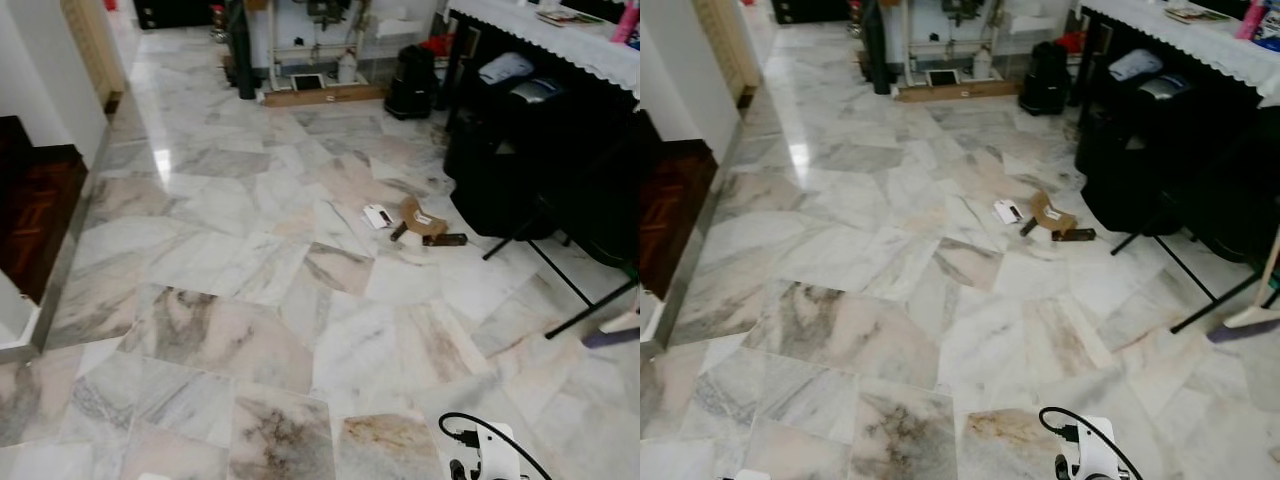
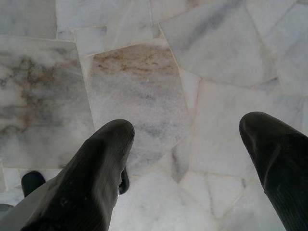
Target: Sweep floor
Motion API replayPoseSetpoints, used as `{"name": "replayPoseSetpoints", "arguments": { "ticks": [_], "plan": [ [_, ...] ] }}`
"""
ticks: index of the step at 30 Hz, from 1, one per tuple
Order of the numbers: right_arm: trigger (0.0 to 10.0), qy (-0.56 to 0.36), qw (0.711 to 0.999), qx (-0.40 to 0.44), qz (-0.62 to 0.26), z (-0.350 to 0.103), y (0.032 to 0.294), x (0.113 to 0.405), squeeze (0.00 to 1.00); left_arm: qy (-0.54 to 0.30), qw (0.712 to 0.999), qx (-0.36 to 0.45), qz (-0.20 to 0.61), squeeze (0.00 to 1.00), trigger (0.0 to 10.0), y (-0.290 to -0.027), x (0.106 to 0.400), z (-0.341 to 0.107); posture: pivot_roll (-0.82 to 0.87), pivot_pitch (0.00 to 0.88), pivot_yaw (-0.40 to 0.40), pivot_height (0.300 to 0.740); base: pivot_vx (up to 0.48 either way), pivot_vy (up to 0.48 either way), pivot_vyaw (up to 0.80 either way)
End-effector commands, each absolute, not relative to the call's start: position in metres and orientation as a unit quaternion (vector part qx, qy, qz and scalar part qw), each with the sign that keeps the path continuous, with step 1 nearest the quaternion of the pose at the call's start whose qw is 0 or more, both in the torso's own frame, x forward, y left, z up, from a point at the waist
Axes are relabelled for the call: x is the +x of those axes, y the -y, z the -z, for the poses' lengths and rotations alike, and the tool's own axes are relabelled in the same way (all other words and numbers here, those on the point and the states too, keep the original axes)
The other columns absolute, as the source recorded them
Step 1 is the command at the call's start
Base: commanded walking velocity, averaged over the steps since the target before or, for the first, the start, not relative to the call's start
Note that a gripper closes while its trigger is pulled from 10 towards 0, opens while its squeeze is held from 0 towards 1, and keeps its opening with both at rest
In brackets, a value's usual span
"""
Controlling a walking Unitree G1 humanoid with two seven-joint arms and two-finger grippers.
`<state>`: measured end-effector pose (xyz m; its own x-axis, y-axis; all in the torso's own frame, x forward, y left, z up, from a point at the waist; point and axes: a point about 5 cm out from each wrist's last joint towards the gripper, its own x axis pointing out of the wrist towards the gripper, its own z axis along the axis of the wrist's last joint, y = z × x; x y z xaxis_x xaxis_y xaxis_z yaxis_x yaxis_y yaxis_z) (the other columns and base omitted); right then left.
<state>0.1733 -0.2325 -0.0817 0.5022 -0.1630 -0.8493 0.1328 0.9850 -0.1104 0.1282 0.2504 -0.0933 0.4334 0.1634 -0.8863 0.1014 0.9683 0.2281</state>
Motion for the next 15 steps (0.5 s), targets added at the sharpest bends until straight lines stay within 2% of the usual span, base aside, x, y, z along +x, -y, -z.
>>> {"name": "replayPoseSetpoints", "arguments": {
  "ticks": [1, 6, 10, 15],
  "plan": [
    [10.0, -0.438, 0.897, 0.060, -0.009, 0.078, 0.160, 0.199, 0.00, -0.420, 0.903, -0.042, -0.083, 0.00, 10.0, -0.221, 0.184, 0.076, 0.04, 0.057, -0.017, 0.740, 0.000, 0.000, -0.69],
    [10.0, -0.437, 0.897, 0.059, -0.011, 0.078, 0.158, 0.200, 0.00, -0.421, 0.901, -0.048, -0.090, 0.00, 10.0, -0.222, 0.184, 0.076, 0.04, 0.055, -0.017, 0.740, 0.000, 0.000, -0.69],
    [10.0, -0.436, 0.898, 0.059, -0.010, 0.077, 0.160, 0.201, 0.00, -0.423, 0.901, -0.045, -0.087, 0.00, 10.0, -0.221, 0.185, 0.076, 0.04, 0.055, -0.017, 0.740, 0.000, 0.322, -0.69],
    [10.0, -0.433, 0.900, 0.055, -0.004, 0.076, 0.178, 0.201, 0.00, -0.418, 0.903, -0.048, -0.087, 0.00, 10.0, -0.219, 0.187, 0.075, 0.04, 0.053, -0.021, 0.740, 0.000, 0.064, -0.69]
  ]
}}
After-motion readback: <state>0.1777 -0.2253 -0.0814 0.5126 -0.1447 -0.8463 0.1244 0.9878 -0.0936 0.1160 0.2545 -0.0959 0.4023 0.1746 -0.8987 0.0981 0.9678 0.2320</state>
